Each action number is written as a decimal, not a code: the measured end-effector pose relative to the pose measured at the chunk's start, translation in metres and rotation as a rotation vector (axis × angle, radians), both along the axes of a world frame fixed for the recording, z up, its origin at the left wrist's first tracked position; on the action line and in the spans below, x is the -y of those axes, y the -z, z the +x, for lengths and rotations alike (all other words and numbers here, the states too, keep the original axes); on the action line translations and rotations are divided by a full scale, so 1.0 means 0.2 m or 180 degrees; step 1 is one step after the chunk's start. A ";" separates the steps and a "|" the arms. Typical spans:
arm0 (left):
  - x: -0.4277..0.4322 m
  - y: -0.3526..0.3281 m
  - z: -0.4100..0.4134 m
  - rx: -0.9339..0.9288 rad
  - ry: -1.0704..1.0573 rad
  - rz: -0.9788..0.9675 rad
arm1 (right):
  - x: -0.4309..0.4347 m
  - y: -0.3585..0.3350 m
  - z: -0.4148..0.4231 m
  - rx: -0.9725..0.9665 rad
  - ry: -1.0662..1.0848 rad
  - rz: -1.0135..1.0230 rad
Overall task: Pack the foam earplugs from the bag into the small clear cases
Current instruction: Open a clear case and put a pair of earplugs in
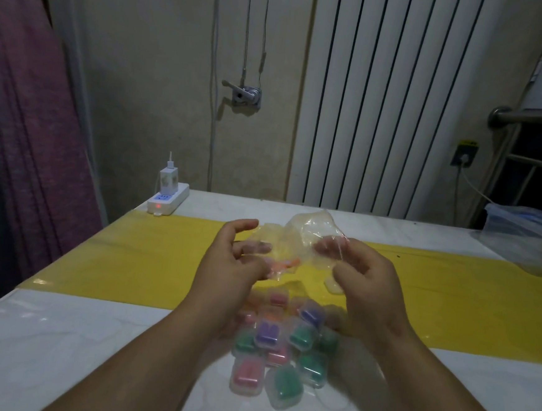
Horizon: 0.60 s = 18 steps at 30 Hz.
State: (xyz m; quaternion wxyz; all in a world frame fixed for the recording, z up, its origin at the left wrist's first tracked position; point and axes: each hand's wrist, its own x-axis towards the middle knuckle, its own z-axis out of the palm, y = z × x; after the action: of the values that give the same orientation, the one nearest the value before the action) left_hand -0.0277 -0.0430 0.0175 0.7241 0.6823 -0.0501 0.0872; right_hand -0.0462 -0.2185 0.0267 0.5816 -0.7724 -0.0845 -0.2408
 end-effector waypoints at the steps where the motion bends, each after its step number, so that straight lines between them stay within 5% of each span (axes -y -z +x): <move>1: -0.01 0.00 0.00 0.0031 -0.0064 -0.0054 | 0.02 -0.02 0.00 0.0065 0.0024 0.0123; 6: -0.03 0.01 0.02 0.0191 -0.0075 0.0021 | 0.08 -0.06 0.02 0.0034 0.0375 0.0020; 18: -0.03 0.02 0.03 0.0155 0.0387 0.0063 | 0.01 0.00 0.01 -0.0202 -0.0340 -0.0978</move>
State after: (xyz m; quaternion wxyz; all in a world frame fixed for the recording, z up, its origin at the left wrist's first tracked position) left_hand -0.0224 -0.0365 0.0134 0.7199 0.6828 -0.1099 0.0592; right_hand -0.0450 -0.2198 0.0276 0.4709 -0.8539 -0.1428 -0.1692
